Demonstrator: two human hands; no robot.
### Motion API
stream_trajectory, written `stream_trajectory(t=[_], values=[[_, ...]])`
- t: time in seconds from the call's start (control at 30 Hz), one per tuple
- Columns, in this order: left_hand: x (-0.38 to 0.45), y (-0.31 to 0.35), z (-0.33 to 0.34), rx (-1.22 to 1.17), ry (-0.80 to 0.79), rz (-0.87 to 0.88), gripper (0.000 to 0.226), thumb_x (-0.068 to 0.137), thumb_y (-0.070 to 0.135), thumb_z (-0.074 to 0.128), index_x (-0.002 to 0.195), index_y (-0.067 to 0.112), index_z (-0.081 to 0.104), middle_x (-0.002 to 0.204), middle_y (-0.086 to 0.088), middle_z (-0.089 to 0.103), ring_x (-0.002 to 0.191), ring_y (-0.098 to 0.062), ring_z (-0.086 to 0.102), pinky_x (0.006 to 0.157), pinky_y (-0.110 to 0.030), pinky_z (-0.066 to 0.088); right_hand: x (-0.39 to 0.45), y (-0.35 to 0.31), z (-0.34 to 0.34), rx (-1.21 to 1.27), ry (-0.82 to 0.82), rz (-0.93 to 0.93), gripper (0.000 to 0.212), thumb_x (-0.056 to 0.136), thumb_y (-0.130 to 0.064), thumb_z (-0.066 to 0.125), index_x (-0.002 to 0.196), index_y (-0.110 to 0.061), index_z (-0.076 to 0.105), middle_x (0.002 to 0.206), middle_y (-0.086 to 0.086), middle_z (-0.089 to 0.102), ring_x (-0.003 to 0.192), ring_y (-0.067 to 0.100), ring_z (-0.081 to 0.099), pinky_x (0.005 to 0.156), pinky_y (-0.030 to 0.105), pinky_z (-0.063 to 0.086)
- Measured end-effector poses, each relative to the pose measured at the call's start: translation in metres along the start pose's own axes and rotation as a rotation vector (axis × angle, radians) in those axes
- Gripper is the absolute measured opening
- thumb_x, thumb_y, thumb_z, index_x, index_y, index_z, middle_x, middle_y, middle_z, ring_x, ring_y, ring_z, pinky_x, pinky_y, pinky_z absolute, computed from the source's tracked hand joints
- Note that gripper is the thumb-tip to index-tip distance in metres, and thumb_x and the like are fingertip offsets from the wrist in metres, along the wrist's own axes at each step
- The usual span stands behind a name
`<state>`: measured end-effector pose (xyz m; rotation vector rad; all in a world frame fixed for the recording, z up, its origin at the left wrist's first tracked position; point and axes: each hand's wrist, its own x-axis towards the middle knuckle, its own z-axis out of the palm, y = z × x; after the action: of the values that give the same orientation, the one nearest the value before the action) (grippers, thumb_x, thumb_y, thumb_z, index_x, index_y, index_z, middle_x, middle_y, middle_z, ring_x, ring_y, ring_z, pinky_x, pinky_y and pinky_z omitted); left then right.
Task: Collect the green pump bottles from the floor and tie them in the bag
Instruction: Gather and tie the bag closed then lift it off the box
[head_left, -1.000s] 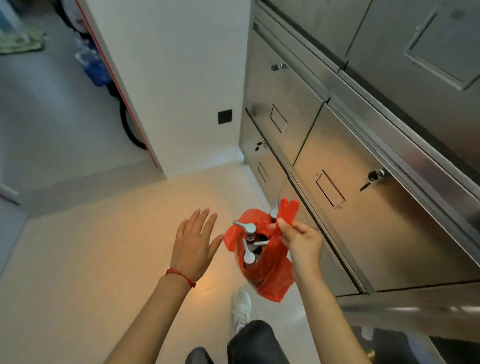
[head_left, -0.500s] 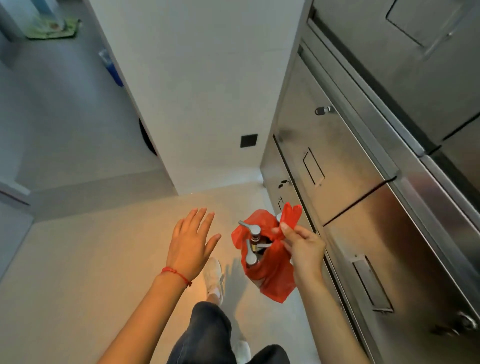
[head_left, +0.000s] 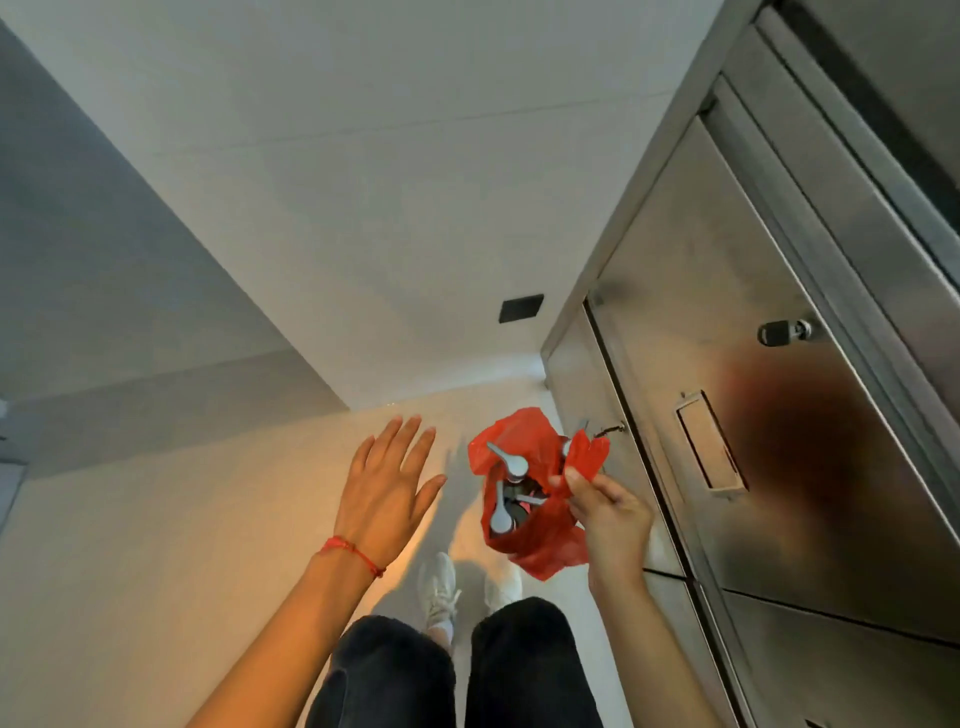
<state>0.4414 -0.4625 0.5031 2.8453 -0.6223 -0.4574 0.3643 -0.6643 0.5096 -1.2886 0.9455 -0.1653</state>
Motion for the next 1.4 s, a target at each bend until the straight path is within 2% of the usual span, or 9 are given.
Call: stream_trajectory(t=[0.23,0.43,0.63,0.77,0.9,1.0,1.13,1.27,1.4], values=[[0.079,-0.033,0.035,-0.003,-0.012,0.0,0.065,0.093,0.049,0.014,0.125,0.007,0.051,0.13,-0.019,0.053,0.121,-0.038,0.048,0.095,-0.055,0.039,0.099,0.036,0.048,0.005,-0.026,0.024,0.021,0.076,-0.003,0.069,0.064,-0.019,0.075,0.064,0.0,0.074,0.065,0.012,0.07,0.061,0.018,0.053],[0.146,-0.059,0.094,-0.032,0.005,-0.041,0.065,0.093,0.049,0.014,0.124,0.005,0.051,0.129,-0.021,0.054,0.119,-0.041,0.048,0.094,-0.057,0.041,0.179,0.095,0.078,-0.031,-0.023,0.027,0.019,0.076,-0.007,0.071,0.062,-0.02,0.074,0.059,-0.002,0.072,0.062,0.014,0.066,0.059,0.021,0.054],[0.192,-0.088,0.179,-0.086,-0.01,-0.08,0.067,0.093,0.051,0.013,0.127,0.005,0.047,0.132,-0.021,0.05,0.122,-0.041,0.045,0.096,-0.057,0.037,0.253,0.158,0.102,-0.072,-0.02,0.0,0.019,0.075,-0.006,0.072,0.061,-0.019,0.071,0.054,-0.008,0.069,0.057,0.006,0.064,0.056,0.014,0.051],[0.216,-0.106,0.237,-0.089,-0.012,-0.091,0.064,0.093,0.049,0.017,0.127,0.004,0.047,0.133,-0.022,0.049,0.123,-0.041,0.044,0.097,-0.056,0.036,0.298,0.202,0.115,-0.079,-0.042,0.009,0.027,0.076,-0.004,0.071,0.057,-0.023,0.071,0.056,-0.007,0.07,0.063,0.013,0.065,0.065,0.021,0.054],[0.236,-0.119,0.285,-0.082,0.014,-0.071,0.055,0.092,0.041,0.03,0.123,0.001,0.05,0.129,-0.025,0.052,0.12,-0.043,0.047,0.094,-0.057,0.04,0.333,0.243,0.128,-0.062,-0.022,0.069,0.019,0.076,-0.002,0.07,0.061,-0.013,0.07,0.059,0.004,0.065,0.071,0.025,0.062,0.075,0.033,0.054],[0.25,-0.126,0.311,-0.092,0.046,-0.081,0.051,0.088,0.036,0.039,0.122,0.0,0.051,0.127,-0.025,0.053,0.119,-0.043,0.048,0.094,-0.056,0.04,0.358,0.266,0.134,-0.054,0.006,0.081,0.018,0.077,-0.001,0.069,0.064,-0.014,0.07,0.055,-0.004,0.067,0.07,0.021,0.062,0.072,0.028,0.053],[0.263,-0.134,0.338,-0.093,0.043,-0.097,0.048,0.083,0.032,0.052,0.12,0.001,0.053,0.126,-0.024,0.055,0.116,-0.043,0.05,0.092,-0.058,0.041,0.386,0.29,0.143,-0.049,0.007,0.097,0.017,0.078,0.001,0.067,0.066,-0.01,0.069,0.053,-0.011,0.068,0.072,0.023,0.061,0.076,0.033,0.051],[0.271,-0.14,0.358,-0.094,0.021,-0.103,0.047,0.085,0.029,0.057,0.124,0.003,0.05,0.13,-0.022,0.052,0.121,-0.041,0.047,0.095,-0.057,0.038,0.403,0.307,0.15,0.003,0.007,0.154,0.009,0.08,0.002,0.064,0.084,0.01,0.066,0.054,-0.008,0.069,0.065,0.016,0.065,0.074,0.03,0.052],[0.276,-0.144,0.369,-0.117,0.023,-0.105,0.047,0.086,0.029,0.056,0.126,0.004,0.048,0.132,-0.021,0.05,0.124,-0.04,0.043,0.097,-0.055,0.037,0.417,0.309,0.154,-0.042,-0.019,0.121,0.006,0.08,0.001,0.065,0.076,-0.002,0.068,0.057,-0.005,0.07,0.065,0.018,0.064,0.072,0.03,0.054]])
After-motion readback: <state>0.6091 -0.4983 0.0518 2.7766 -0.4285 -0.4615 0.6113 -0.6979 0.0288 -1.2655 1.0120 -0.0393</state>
